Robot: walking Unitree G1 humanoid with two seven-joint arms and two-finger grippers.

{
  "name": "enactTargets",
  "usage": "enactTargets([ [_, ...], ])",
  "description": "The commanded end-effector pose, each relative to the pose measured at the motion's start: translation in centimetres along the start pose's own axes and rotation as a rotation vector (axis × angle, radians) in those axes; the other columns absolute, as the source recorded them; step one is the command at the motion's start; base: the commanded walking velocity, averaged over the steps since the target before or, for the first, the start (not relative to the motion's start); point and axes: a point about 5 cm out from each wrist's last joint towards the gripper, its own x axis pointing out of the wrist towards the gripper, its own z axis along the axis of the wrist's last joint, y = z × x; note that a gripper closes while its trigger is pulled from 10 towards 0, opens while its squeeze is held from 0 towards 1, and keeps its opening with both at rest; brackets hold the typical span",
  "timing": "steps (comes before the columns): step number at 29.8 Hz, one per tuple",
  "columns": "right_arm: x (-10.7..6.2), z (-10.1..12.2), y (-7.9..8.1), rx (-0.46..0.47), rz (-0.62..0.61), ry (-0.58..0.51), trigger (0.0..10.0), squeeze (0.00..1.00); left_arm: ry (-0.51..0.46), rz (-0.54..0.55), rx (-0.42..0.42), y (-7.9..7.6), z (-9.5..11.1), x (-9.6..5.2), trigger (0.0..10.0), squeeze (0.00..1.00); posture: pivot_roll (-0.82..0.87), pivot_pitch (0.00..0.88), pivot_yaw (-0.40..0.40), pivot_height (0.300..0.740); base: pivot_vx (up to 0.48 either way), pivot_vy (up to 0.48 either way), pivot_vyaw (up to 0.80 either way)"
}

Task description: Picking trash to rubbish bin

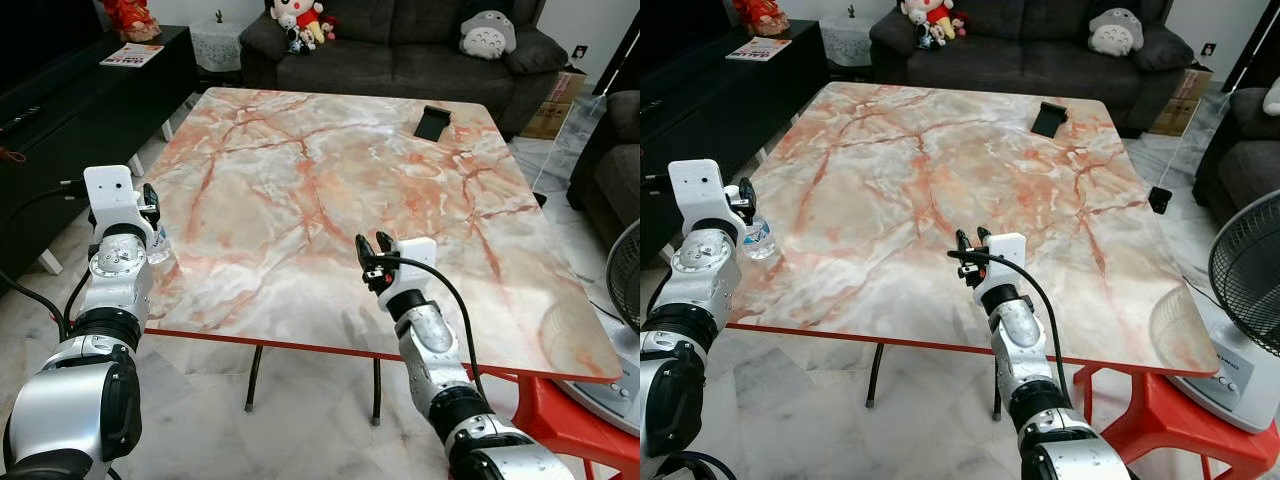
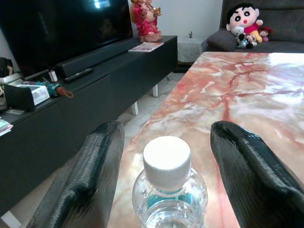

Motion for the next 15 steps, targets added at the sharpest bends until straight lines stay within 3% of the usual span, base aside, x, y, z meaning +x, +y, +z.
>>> enactTargets([
  [1,-0.02,0.23,0.13,-0.008,0.006,-0.014,10.0,0.0,-0.006,0.005,-0.006,-0.02,0.86,0.45,10.0,0.0,0.05,0.092,-0.05,0.74,0.0,0.0,0.0],
  [15,-0.93,-0.69,0.48,0.008,0.008,0.008,10.0,0.0,0.006,0.032,0.047,0.58,1.46,0.91,10.0,0.0,0.06,0.155,-0.06,0.74,0.0,0.0,0.0],
])
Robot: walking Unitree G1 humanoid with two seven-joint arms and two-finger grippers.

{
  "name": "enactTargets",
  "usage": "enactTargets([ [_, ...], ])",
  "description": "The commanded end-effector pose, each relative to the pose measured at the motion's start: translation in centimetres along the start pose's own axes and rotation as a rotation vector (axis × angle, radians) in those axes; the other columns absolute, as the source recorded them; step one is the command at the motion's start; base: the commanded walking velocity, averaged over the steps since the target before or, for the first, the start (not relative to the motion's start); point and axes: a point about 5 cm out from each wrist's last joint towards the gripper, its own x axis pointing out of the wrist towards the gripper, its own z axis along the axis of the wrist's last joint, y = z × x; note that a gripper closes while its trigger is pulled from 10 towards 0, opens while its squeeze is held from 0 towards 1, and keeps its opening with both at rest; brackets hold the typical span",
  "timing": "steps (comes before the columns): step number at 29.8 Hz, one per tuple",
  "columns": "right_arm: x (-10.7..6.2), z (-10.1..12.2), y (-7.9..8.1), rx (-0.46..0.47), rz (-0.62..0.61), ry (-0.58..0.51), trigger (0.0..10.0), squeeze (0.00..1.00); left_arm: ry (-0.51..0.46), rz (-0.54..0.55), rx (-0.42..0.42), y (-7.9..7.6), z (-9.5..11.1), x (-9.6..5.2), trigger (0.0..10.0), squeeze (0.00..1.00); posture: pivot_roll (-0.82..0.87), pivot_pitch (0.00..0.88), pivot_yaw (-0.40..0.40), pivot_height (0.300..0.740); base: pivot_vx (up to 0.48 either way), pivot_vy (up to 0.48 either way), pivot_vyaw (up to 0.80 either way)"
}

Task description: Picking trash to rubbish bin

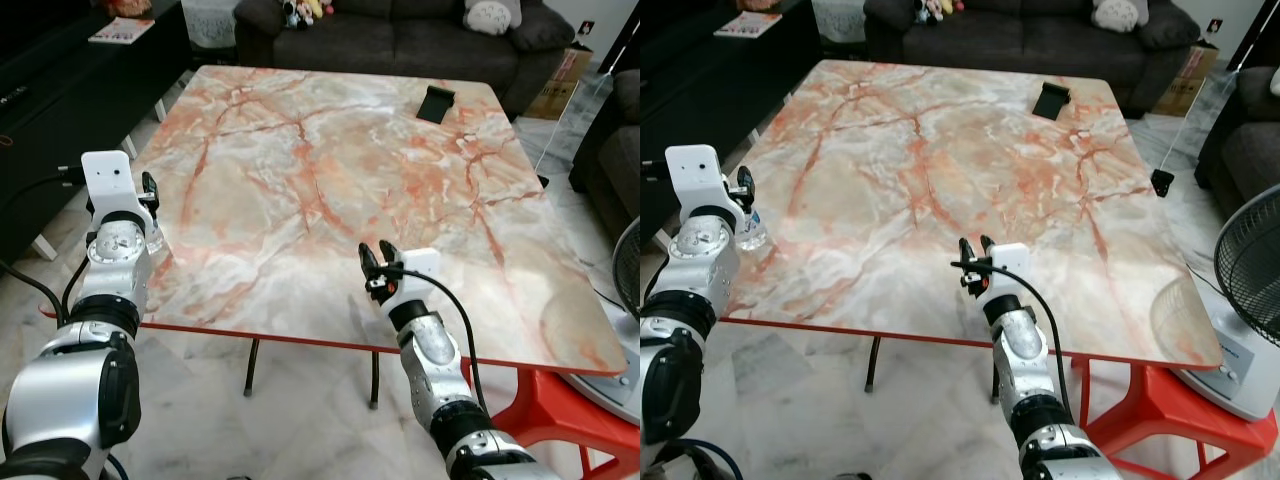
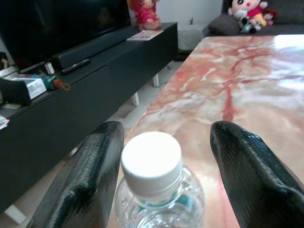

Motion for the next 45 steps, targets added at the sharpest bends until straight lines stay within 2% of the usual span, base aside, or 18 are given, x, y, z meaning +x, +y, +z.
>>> enactTargets([
  [1,-0.2,-0.1,0.1,-0.004,0.008,0.004,10.0,0.0,0.007,0.014,0.029,0.3,0.3,0.2,10.0,0.0,0.06,0.155,-0.06,0.74,0.0,0.0,0.0],
  [12,-0.5,-0.3,0.0,-0.005,0.008,0.014,10.0,0.0,0.019,0.034,0.011,0.9,0.0,0.2,10.0,0.0,0.06,0.16,-0.064,0.74,0.0,0.0,0.0],
  [13,-0.5,-0.3,0.0,-0.006,0.008,0.015,10.0,0.0,0.012,0.033,0.005,0.9,0.1,0.2,9.4,0.0,0.06,0.159,-0.065,0.74,0.0,0.0,0.0],
  [16,-0.5,-0.3,0.0,-0.006,0.008,0.017,10.0,0.0,0.003,0.033,-0.002,0.8,0.2,0.2,9.4,0.0,0.06,0.159,-0.065,0.74,0.0,0.0,0.0],
  [17,-0.6,-0.3,0.0,-0.006,0.007,0.02,10.0,0.0,-0.01,0.029,0.003,0.7,0.3,0.2,0.8,0.0,0.06,0.155,-0.067,0.74,0.0,0.0,0.0],
  [18,-0.6,-0.3,0.0,-0.006,0.007,0.02,10.0,0.0,-0.01,0.029,0.003,0.7,0.3,0.2,0.8,0.0,0.06,0.155,-0.067,0.74,0.0,0.0,0.0],
  [19,-0.6,-0.4,-0.1,-0.006,0.004,0.026,10.0,0.0,-0.028,0.021,0.009,0.5,0.6,0.2,0.2,0.0,0.06,0.154,-0.068,0.74,0.0,0.0,0.0],
  [21,-0.6,-0.4,-0.1,-0.006,0.004,0.028,10.0,0.0,-0.035,0.019,0.01,0.5,0.7,0.2,0.0,0.0,0.06,0.153,-0.068,0.74,0.0,0.0,0.0],
  [39,-0.2,-0.1,0.0,-0.01,0.007,0.025,10.0,0.0,-0.093,-0.006,0.05,0.1,1.0,0.0,0.0,0.0,0.06,0.108,-0.059,0.74,0.0,0.0,0.0],
  [41,-0.1,-0.1,0.1,-0.009,0.009,0.023,10.0,0.0,-0.102,-0.014,0.069,0.0,1.0,-0.1,5.0,0.0,0.06,0.1,-0.057,0.74,0.0,0.0,0.0],
  [42,0.0,0.0,0.1,-0.008,0.009,0.022,10.0,0.0,-0.106,-0.015,0.074,0.0,0.9,-0.2,5.0,0.0,0.06,0.1,-0.057,0.74,0.0,0.0,0.0],
  [43,0.0,0.0,0.1,-0.009,0.009,0.02,10.0,0.0,-0.115,-0.025,0.082,-0.1,0.8,-0.3,10.0,0.0,0.06,0.097,-0.054,0.74,0.0,0.0,0.0],
  [45,0.1,0.2,0.1,-0.009,0.006,0.014,10.0,0.0,-0.128,-0.05,0.092,-0.3,0.4,-0.7,10.0,0.0,0.06,0.094,-0.052,0.74,0.0,0.0,0.0],
])
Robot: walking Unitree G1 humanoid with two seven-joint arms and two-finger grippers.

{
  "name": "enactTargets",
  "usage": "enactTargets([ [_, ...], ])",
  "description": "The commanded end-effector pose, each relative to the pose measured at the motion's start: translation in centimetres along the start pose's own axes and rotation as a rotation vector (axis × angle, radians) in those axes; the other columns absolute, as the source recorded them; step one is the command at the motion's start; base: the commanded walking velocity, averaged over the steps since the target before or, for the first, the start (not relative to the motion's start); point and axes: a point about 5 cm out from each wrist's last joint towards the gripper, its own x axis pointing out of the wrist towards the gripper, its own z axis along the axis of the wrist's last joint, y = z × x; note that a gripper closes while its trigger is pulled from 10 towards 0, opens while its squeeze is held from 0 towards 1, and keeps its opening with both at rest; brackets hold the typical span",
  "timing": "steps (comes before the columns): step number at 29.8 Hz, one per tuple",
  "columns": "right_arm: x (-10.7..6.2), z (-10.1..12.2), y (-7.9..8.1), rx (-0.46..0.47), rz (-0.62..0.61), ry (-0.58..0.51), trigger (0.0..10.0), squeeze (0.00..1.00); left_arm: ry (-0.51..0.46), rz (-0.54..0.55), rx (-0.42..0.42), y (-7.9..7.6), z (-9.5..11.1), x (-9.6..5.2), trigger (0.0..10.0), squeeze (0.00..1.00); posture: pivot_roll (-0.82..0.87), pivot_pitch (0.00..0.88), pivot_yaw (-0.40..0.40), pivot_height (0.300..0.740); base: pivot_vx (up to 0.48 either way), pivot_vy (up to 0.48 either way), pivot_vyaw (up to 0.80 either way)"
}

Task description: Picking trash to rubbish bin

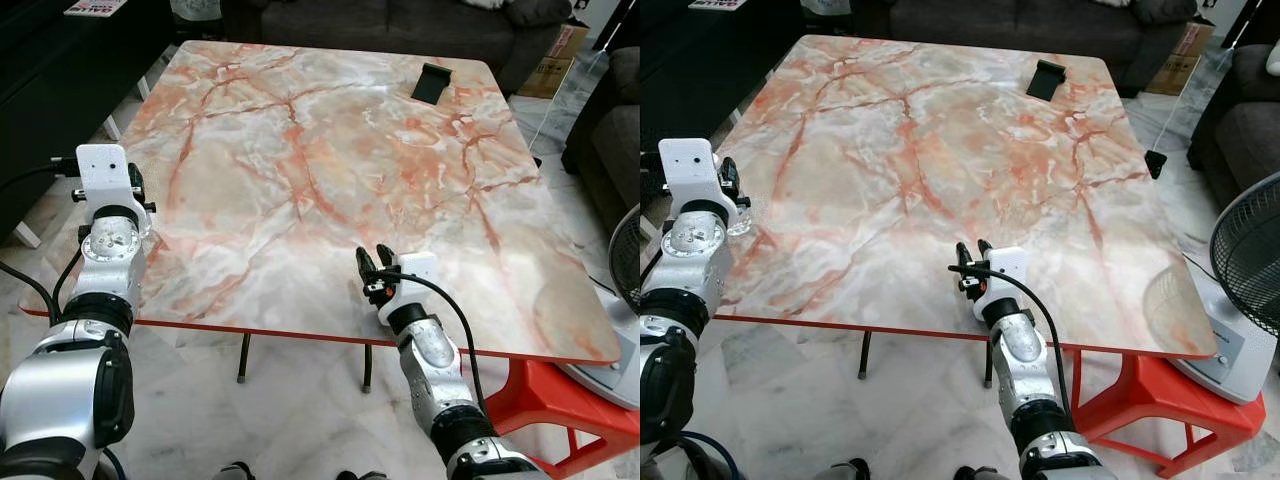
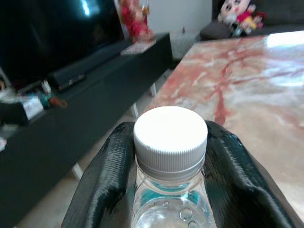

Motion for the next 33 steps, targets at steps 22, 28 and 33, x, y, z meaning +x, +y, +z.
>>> enactTargets([
  [22,2.9,6.1,-1.2,-0.022,-0.053,-0.221,10.0,0.0,-0.128,-0.196,-0.055,-5.1,-1.1,-3.7,10.0,0.0,0.05,0.024,-0.036,0.74,0.0,0.0,0.0],
  [28,2.8,5.9,-1.4,-0.018,-0.061,-0.215,10.0,0.0,-0.145,-0.2,-0.076,-5.5,-0.8,-4.0,10.0,0.0,0.05,0.022,-0.036,0.74,0.0,0.0,0.0],
  [33,2.8,6.0,-1.4,-0.017,-0.062,-0.215,10.0,0.0,-0.144,-0.199,-0.08,-5.5,-0.8,-4.0,10.0,0.0,0.05,0.024,-0.036,0.74,0.0,0.0,0.0],
])
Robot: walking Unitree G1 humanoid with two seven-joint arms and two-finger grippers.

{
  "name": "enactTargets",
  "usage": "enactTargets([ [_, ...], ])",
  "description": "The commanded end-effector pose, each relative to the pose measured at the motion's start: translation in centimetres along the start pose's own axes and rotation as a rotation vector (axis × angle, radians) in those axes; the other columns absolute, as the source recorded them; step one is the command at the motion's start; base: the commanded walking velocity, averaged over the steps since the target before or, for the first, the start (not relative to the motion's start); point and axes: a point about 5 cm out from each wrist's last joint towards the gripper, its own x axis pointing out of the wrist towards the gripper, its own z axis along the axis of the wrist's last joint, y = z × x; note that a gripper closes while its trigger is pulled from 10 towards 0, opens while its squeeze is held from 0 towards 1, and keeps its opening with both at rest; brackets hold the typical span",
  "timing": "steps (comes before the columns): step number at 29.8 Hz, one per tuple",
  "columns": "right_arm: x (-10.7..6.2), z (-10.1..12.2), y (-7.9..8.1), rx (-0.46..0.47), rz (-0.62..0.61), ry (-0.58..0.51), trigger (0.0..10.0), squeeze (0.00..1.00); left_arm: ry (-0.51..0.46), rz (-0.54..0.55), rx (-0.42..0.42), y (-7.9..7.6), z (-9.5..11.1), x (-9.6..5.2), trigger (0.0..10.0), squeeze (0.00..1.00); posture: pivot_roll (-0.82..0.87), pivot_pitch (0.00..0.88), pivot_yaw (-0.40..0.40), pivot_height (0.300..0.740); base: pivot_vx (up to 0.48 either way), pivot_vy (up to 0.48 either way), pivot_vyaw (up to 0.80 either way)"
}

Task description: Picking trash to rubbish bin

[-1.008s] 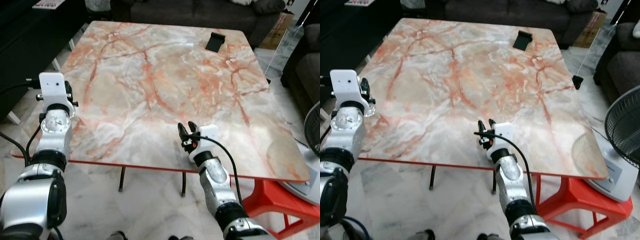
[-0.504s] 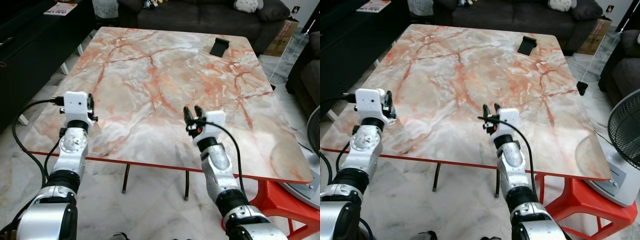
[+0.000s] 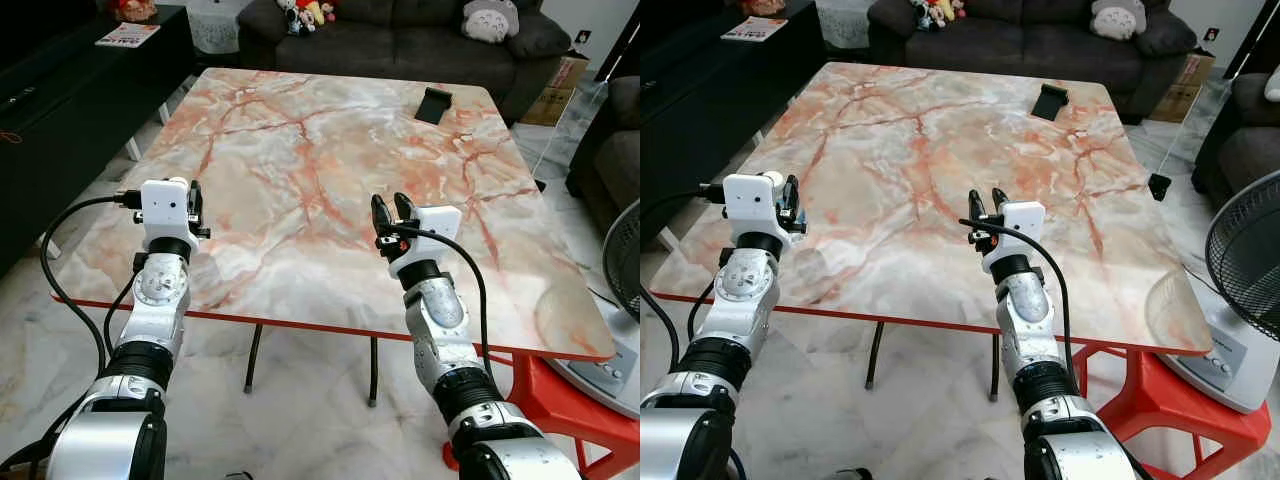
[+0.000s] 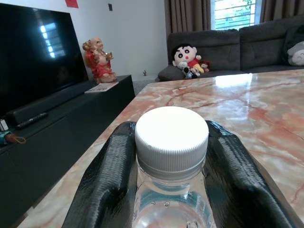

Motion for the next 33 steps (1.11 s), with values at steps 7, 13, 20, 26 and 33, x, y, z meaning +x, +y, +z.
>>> enactTargets([
  [7,0.4,0.7,-0.3,0.006,-0.01,-0.029,10.0,0.0,-0.016,0.005,-0.007,0.1,0.4,0.1,10.0,0.0,0.05,0.032,-0.038,0.74,0.0,0.0,0.0],
  [13,0.4,0.7,-0.4,0.009,-0.013,-0.033,10.0,0.0,-0.017,0.014,-0.008,0.3,0.5,0.2,10.0,0.0,0.05,0.042,-0.037,0.74,0.0,0.0,0.0],
  [20,0.3,0.6,-0.2,0.014,-0.015,-0.031,10.0,0.0,-0.02,0.022,-0.007,0.7,0.7,0.3,10.0,0.0,0.06,0.054,-0.035,0.74,-0.175,0.0,0.0],
  [26,0.0,0.5,-0.5,0.012,-0.025,-0.028,10.0,0.0,-0.018,0.025,-0.008,0.8,0.6,0.2,10.0,0.0,0.05,0.059,-0.031,0.74,-0.257,0.0,0.0],
  [33,-0.1,0.4,-0.7,0.01,-0.032,-0.029,10.0,0.0,-0.02,0.025,-0.001,0.9,0.6,0.1,10.0,0.0,0.05,0.058,-0.027,0.74,-0.283,0.0,0.0],
])
